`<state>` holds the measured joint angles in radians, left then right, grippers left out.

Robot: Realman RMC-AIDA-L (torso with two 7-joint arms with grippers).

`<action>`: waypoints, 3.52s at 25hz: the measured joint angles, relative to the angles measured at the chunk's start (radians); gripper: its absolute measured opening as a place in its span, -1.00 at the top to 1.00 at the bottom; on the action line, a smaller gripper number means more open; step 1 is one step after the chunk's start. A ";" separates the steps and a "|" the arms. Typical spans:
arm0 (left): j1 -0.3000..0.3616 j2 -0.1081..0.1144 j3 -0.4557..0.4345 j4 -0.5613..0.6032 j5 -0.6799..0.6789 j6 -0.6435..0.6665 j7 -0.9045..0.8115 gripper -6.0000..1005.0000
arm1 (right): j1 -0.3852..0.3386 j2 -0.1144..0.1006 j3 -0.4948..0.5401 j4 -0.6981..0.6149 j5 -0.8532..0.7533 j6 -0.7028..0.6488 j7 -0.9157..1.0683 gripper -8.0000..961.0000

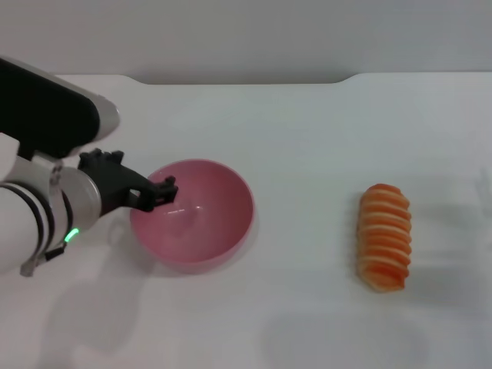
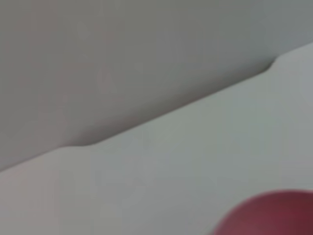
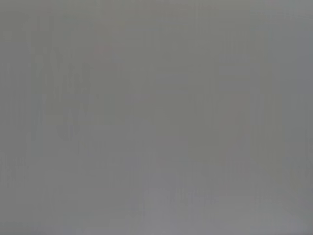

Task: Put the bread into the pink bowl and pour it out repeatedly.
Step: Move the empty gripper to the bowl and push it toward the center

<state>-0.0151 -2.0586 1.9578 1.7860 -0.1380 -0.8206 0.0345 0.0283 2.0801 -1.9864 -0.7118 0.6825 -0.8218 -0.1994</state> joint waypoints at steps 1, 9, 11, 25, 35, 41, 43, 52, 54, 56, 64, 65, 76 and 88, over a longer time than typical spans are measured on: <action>0.000 0.000 0.000 0.000 0.000 0.000 0.000 -0.70 | 0.000 0.000 0.000 0.000 0.000 0.000 0.000 -0.54; -0.007 -0.001 0.022 -0.038 0.000 0.000 -0.008 -0.69 | 0.002 0.000 0.000 0.000 -0.002 0.000 0.000 -0.54; -0.012 -0.002 0.023 -0.053 -0.001 0.000 -0.010 -0.69 | 0.002 0.000 0.000 0.000 -0.003 0.000 0.000 -0.54; -0.044 -0.002 0.021 -0.177 -0.006 0.057 -0.047 -0.68 | 0.002 0.000 -0.007 0.003 0.000 0.000 -0.001 -0.54; -0.068 -0.002 0.005 -0.240 -0.015 0.079 -0.086 -0.67 | 0.002 0.000 -0.014 0.000 0.000 0.001 -0.001 -0.54; -0.086 0.000 0.000 -0.245 -0.038 0.068 -0.088 -0.66 | 0.001 0.000 -0.014 -0.006 0.000 0.001 -0.002 -0.54; -0.088 0.000 0.001 -0.235 -0.037 0.067 -0.085 -0.66 | 0.000 0.000 -0.014 -0.009 0.000 0.001 -0.003 -0.54; -0.138 0.002 -0.008 -0.249 -0.068 0.008 -0.063 -0.07 | -0.002 0.000 -0.014 -0.012 -0.006 0.001 -0.007 -0.54; -0.150 0.001 -0.008 -0.256 -0.070 -0.006 -0.060 0.04 | -0.002 0.000 -0.014 -0.012 -0.006 0.001 -0.007 -0.54; -0.157 0.000 -0.008 -0.262 -0.071 -0.010 -0.060 0.15 | -0.001 0.000 -0.014 -0.012 -0.006 0.001 -0.007 -0.54; -0.160 -0.001 -0.008 -0.260 -0.070 -0.003 -0.060 0.60 | 0.002 0.000 -0.014 -0.012 -0.005 0.001 -0.008 -0.54; -0.161 -0.001 -0.010 -0.260 -0.071 -0.002 -0.060 0.65 | 0.002 0.000 -0.014 -0.012 -0.005 0.001 -0.008 -0.54; -0.183 0.002 -0.071 -0.202 -0.074 -0.010 -0.057 0.86 | 0.006 -0.002 -0.014 -0.074 -0.007 0.106 -0.007 -0.54; -0.237 0.002 -0.140 -0.165 -0.069 -0.030 -0.033 0.91 | -0.031 -0.008 0.154 -0.537 -0.061 0.754 -0.099 -0.54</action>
<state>-0.2524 -2.0569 1.8174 1.6207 -0.2072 -0.8508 0.0010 -0.0029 2.0720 -1.8327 -1.2493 0.6215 -0.0679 -0.2982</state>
